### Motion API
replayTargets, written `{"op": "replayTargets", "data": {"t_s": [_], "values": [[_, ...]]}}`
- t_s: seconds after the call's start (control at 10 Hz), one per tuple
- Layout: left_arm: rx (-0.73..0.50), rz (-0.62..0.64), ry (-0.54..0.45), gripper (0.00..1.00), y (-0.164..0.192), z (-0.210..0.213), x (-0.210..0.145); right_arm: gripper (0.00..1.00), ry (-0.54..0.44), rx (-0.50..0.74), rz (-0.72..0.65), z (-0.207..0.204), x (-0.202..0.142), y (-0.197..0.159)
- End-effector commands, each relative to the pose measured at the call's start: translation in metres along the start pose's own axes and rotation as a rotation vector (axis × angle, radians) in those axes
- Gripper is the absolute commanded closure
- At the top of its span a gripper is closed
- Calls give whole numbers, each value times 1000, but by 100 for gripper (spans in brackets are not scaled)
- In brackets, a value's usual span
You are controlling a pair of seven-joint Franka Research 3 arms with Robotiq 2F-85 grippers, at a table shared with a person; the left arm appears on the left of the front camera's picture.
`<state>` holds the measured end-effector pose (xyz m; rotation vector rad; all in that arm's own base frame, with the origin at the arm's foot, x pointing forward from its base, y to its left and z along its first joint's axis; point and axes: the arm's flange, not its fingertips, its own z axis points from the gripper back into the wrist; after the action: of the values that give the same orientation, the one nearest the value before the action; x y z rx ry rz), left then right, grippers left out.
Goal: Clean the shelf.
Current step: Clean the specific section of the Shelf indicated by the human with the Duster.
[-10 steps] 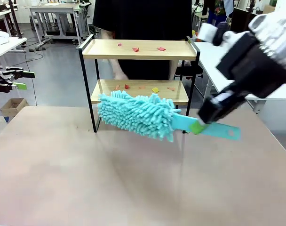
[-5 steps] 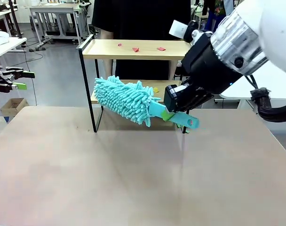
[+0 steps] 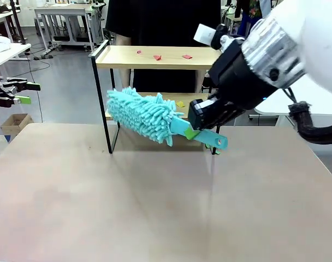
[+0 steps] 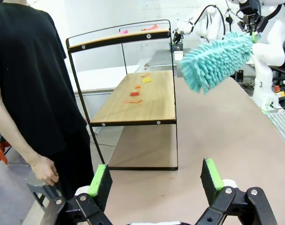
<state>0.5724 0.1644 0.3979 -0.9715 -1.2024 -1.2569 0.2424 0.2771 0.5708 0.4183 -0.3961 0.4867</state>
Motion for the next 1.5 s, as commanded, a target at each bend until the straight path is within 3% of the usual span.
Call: {"op": "replayTargets", "data": {"t_s": [0.0, 1.0, 1.4], "values": [[1, -2, 1, 0, -2, 0, 2, 87, -91, 5, -36, -21, 25, 15], [1, -2, 1, 0, -2, 0, 2, 87, -264, -153, -405, -137, 107, 70], [1, -2, 1, 0, -2, 0, 2, 87, -320, -158, -432, -173, 145, 92]]}}
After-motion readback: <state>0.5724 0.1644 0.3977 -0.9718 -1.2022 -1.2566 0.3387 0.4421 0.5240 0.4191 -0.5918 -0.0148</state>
